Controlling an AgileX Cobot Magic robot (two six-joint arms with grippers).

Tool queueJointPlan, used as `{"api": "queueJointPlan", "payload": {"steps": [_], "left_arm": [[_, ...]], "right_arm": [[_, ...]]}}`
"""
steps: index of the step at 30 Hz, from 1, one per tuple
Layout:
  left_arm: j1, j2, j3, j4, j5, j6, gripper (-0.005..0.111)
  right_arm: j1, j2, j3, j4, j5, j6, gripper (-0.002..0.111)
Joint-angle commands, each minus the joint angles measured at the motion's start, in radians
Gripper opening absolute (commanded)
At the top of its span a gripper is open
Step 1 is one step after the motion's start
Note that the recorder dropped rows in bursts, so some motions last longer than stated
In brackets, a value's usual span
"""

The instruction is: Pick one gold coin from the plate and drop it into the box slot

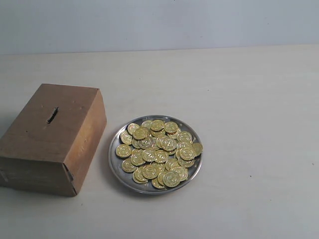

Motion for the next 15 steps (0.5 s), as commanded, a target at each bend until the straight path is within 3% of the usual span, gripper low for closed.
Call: {"api": "queueJointPlan", "payload": {"steps": [1, 9, 15], "left_arm": [[0.005, -0.029, 0.003, -0.002, 0.002, 0.000, 0.000], [0.060, -0.029, 0.003, 0.086, 0.002, 0.000, 0.000], [0.113, -0.029, 0.003, 0.392, 0.005, 0.000, 0.000]], "right_arm": [[-0.126, -0.006, 0.004, -0.003, -0.004, 0.000, 0.000], [-0.323, -0.022, 0.004, -0.003, -0.004, 0.000, 0.000], [-0.375, -0.027, 0.004, -0.003, -0.006, 0.000, 0.000]]}}
